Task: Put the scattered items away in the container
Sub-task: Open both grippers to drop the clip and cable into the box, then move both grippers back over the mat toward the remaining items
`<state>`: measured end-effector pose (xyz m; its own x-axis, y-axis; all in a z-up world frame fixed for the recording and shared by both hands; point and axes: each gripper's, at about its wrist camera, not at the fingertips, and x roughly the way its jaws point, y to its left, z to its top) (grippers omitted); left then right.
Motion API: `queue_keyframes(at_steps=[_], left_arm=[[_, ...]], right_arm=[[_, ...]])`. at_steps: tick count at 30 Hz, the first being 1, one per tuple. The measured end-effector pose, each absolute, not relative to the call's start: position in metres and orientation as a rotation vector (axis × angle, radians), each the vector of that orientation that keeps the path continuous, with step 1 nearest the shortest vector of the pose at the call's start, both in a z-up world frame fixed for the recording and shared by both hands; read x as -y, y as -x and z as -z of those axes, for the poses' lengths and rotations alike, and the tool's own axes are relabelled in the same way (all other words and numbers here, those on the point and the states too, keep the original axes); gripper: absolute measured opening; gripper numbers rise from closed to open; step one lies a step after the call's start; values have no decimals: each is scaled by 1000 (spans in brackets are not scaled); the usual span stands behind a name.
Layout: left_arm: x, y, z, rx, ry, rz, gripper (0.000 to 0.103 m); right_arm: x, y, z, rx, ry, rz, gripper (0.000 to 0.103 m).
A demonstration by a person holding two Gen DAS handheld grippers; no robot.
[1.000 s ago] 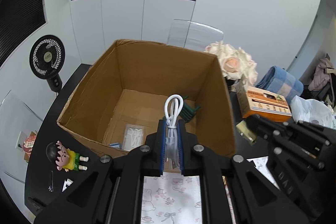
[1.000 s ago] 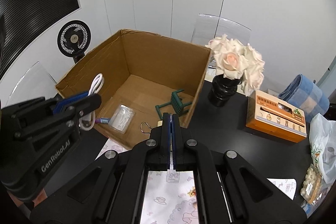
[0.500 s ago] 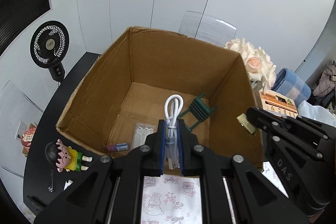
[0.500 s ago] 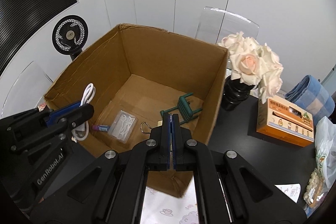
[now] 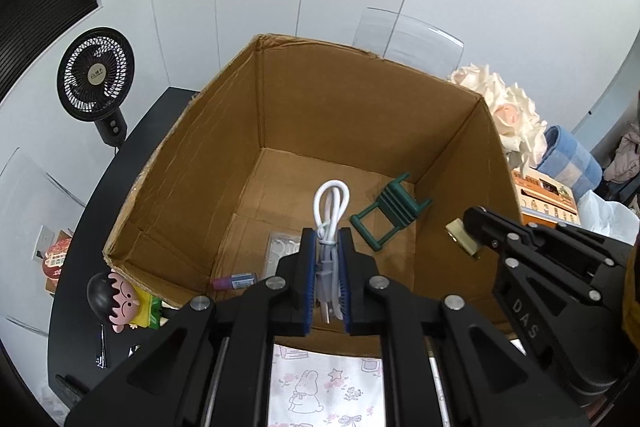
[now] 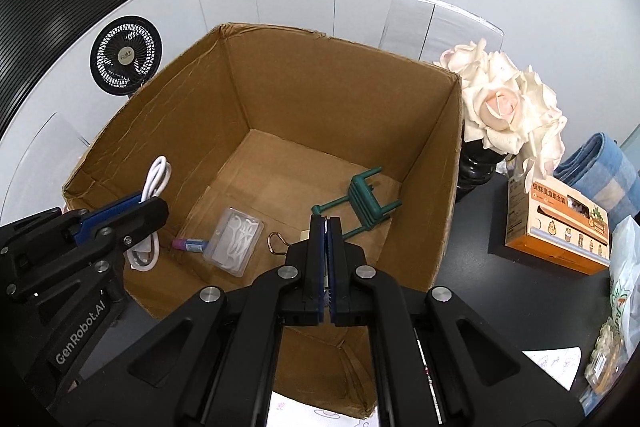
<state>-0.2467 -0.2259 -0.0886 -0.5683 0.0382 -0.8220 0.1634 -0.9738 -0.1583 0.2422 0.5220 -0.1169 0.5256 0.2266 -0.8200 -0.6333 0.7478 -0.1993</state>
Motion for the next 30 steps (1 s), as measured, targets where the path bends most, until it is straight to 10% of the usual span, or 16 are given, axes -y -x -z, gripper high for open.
queue_keyframes(at_steps=[4,6,9,15,30], left_arm=[[227,247,88,-321,-1422,2695,45],[227,247,88,-326,-1417,2701,68],[230,246,85,-335,-1403,2690,75],[237,241,77,-369,-1367,2690,77],[209,210,51,-347,-1251,2766,78]], right_arm=[[-519,-242,115,-861,523,-516,5],[-516,-242,112,-858,510,-514,35],[-511,-243,108,-844,503,-485,53],[-500,-242,102,-828,484,-480,82],[-457,-211,67,-753,466,-474,91]])
